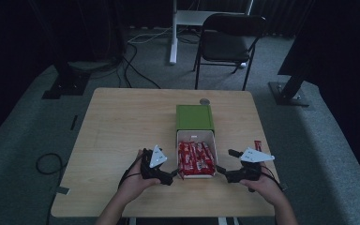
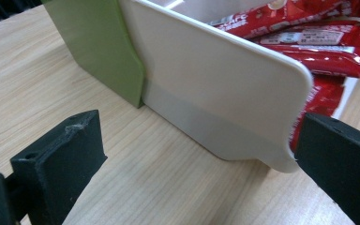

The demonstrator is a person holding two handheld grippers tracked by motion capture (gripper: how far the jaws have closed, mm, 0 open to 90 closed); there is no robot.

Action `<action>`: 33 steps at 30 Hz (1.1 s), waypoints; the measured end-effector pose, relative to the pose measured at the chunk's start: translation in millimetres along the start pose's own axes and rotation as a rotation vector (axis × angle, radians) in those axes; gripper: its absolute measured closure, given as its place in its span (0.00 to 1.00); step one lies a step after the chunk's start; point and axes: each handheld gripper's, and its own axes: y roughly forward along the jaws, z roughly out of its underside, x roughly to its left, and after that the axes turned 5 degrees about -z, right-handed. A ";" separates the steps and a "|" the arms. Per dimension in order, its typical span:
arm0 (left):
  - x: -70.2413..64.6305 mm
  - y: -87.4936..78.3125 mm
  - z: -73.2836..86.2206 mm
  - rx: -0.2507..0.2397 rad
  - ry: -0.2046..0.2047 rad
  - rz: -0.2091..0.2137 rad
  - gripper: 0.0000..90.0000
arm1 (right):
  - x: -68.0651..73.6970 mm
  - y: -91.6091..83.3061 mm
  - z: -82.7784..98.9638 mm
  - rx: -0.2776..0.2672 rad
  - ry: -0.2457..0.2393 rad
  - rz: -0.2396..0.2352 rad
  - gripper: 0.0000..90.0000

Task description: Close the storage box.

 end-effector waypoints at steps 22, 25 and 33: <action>8.3 8.0 -2.8 0.006 -0.024 0.009 0.03 | -6.6 9.9 -0.2 0.009 0.021 0.016 0.13; 9.4 8.9 -3.8 0.010 -0.022 0.007 0.03 | -7.7 10.6 -0.8 0.010 0.021 0.019 0.13; 11.0 11.1 -6.4 0.005 -0.033 0.014 0.03 | -9.7 11.6 -1.2 0.007 0.024 0.022 0.13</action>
